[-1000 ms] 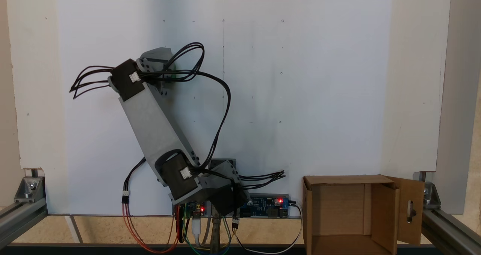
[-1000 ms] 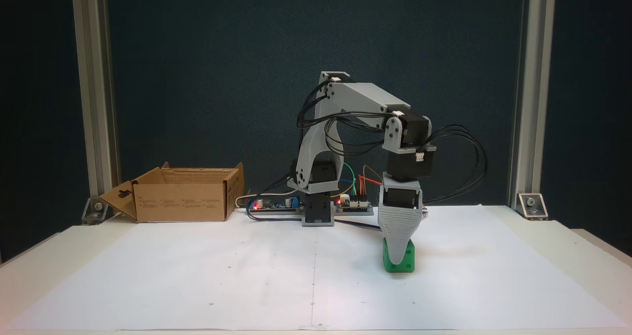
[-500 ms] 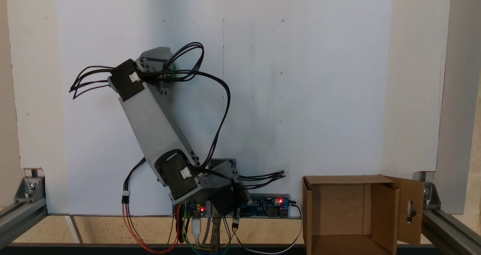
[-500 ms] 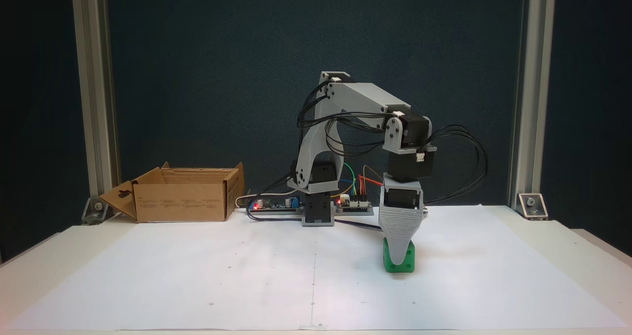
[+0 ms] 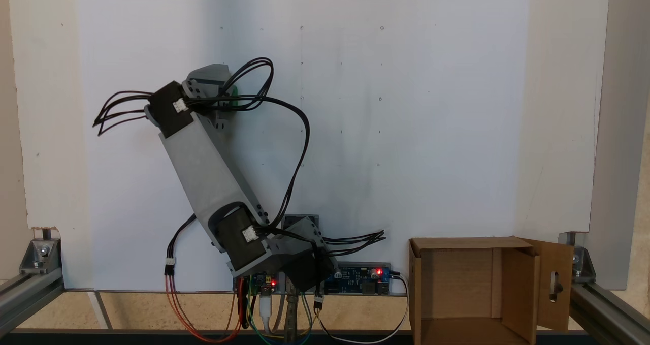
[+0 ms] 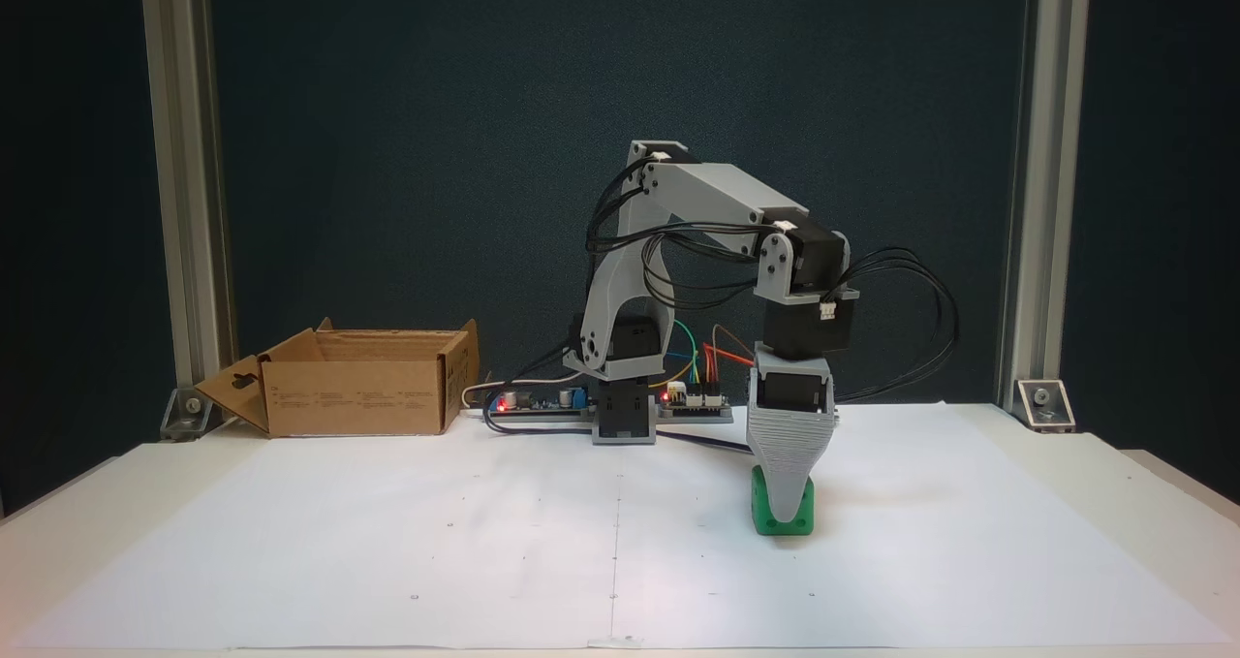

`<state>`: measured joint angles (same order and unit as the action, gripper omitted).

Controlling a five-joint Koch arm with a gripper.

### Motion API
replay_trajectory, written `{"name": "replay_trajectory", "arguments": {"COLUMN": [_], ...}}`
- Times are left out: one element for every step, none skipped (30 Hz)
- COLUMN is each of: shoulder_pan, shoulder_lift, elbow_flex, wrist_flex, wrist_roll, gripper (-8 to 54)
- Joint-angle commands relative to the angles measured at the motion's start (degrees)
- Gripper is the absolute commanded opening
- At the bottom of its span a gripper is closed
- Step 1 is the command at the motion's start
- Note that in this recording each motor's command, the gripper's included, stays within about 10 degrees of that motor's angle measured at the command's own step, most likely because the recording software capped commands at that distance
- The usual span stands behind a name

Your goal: Grasp a green dice and put it in the bin.

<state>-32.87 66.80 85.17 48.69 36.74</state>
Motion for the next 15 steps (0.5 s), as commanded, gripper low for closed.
{"name": "replay_trajectory", "arguments": {"shoulder_pan": [0.0, 0.0, 0.0, 0.0, 0.0, 0.09, 0.09, 0.18, 0.18, 0.18, 0.18, 0.26, 0.26, 0.35, 0.35], "shoulder_lift": [0.09, -0.35, -0.53, -0.79, -0.88, -0.97, -1.14, -1.23, -1.41, -1.49, -1.49, -1.49, -1.49, -1.49, -1.49], "elbow_flex": [-0.97, -0.97, -0.97, -0.97, -0.97, -0.97, -1.05, -0.97, -0.97, -0.97, -0.97, -0.97, -1.05, -1.05, -1.05], "wrist_flex": [-0.35, -0.62, -0.79, -0.88, -1.14, -1.23, -1.32, -1.32, -1.32, -1.32, -1.32, -1.41, -1.49, -1.76, -2.02], "wrist_roll": [3.87, 3.87, 3.87, 3.87, 3.87, 3.87, 3.87, 3.87, 3.87, 3.87, 3.87, 3.87, 3.87, 3.87, 3.87], "gripper": [41.2, 41.2, 41.2, 41.2, 41.2, 41.2, 41.2, 41.2, 41.2, 41.0, 39.7, 38.1, 36.9, 35.7, 34.1]}}
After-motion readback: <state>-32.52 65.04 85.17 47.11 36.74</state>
